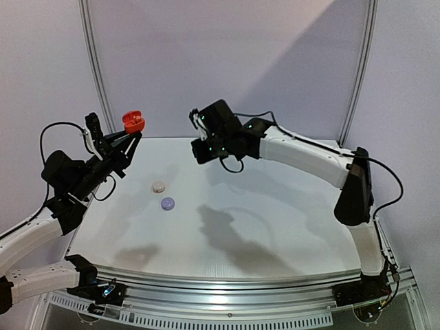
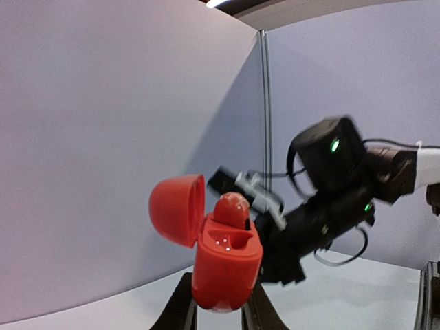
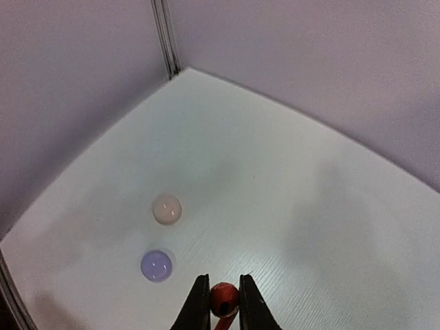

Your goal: Insert the wireless bluetooth earbuds into the charging case

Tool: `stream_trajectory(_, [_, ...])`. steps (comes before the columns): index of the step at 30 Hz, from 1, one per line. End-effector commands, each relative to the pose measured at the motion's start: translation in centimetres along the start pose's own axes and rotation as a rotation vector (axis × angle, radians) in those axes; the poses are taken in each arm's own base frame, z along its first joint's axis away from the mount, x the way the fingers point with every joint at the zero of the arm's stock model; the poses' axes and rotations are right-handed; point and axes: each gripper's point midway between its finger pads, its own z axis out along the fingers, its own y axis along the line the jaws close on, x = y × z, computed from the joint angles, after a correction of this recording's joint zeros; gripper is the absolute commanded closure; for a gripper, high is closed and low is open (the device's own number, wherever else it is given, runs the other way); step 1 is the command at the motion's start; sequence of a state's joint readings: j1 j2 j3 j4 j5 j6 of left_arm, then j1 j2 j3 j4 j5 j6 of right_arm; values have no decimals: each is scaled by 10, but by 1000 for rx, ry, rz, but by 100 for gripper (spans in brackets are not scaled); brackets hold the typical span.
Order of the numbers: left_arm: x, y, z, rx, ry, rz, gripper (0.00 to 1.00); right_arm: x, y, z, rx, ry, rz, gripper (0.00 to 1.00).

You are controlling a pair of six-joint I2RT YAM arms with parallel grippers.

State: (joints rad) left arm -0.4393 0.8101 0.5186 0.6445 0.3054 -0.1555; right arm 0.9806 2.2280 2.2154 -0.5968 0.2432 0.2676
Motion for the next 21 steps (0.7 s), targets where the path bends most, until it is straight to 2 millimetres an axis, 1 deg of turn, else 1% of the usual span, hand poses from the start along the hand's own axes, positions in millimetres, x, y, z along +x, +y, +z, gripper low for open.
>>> stream_trajectory(1, [2, 6, 0, -20, 3, 81, 100, -114, 35, -99, -68, -400, -30, 100])
stream_trajectory(3, [0, 5, 1, -17, -11, 112, 100, -141, 59, -133, -107, -529, -99, 100])
stream_trajectory(4, [-2, 5, 1, -16, -17, 135, 100, -149, 72, -146, -134, -578, -114, 100])
stream_trajectory(5, [-4, 6, 2, -21, -24, 152, 100, -157, 85, -159, -154, -633, -167, 100])
stream_trajectory(7, [-8, 8, 2, -34, -41, 180, 100, -167, 112, -179, -224, -723, -218, 100])
stream_trajectory(9, [-13, 9, 2, -48, -57, 207, 100, -172, 134, -193, -302, -782, -266, 100])
stream_trajectory(11, [-17, 10, 3, -51, -64, 208, 100, -175, 152, -201, -382, -824, -286, 100])
stream_trajectory(13, [-19, 9, 3, -49, -69, 196, 100, -174, 165, -202, -430, -845, -296, 100])
stream_trajectory(14, [-19, 10, 3, -52, -68, 187, 100, -172, 170, -197, -439, -844, -299, 100])
stream_trajectory(15, [-20, 11, 3, -58, -67, 181, 100, -171, 174, -197, -448, -850, -303, 100])
stream_trajectory(17, [-20, 15, 4, -85, -65, 177, 100, -168, 181, -191, -455, -857, -308, 100])
stream_trajectory(20, [-20, 21, 5, -129, -65, 183, 100, -170, 185, -189, -451, -892, -283, 100])
stream_trajectory(21, [-21, 22, 5, -142, -69, 193, 100, -170, 186, -185, -443, -899, -267, 100])
